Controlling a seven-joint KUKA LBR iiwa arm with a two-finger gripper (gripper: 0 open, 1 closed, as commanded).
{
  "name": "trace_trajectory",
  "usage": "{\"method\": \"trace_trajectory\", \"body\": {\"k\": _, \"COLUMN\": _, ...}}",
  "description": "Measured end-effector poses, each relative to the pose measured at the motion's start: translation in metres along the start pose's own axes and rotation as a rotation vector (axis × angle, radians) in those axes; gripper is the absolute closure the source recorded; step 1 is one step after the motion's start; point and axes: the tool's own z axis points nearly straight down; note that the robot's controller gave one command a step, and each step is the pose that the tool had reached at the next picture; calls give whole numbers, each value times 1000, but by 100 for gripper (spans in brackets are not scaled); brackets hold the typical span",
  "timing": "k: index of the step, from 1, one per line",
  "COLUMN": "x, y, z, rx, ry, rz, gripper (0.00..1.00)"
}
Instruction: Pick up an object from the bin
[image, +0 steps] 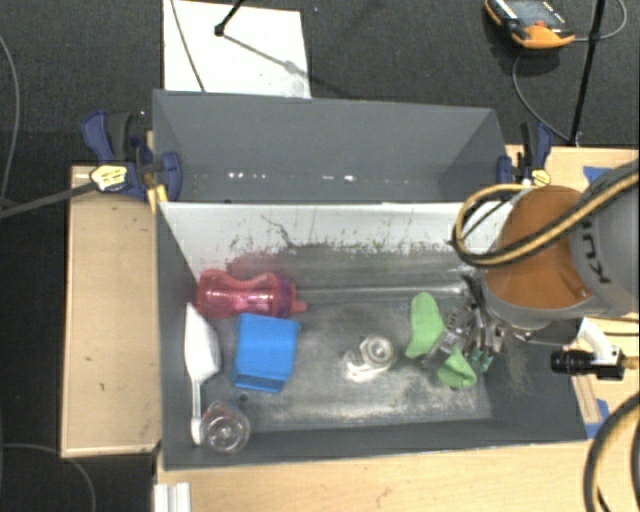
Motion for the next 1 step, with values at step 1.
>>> {"method": "trace_trajectory", "body": {"k": 1, "x": 0, "y": 0, "z": -13, "rx": -1, "ry": -2, "rz": -2, "gripper": 100}}
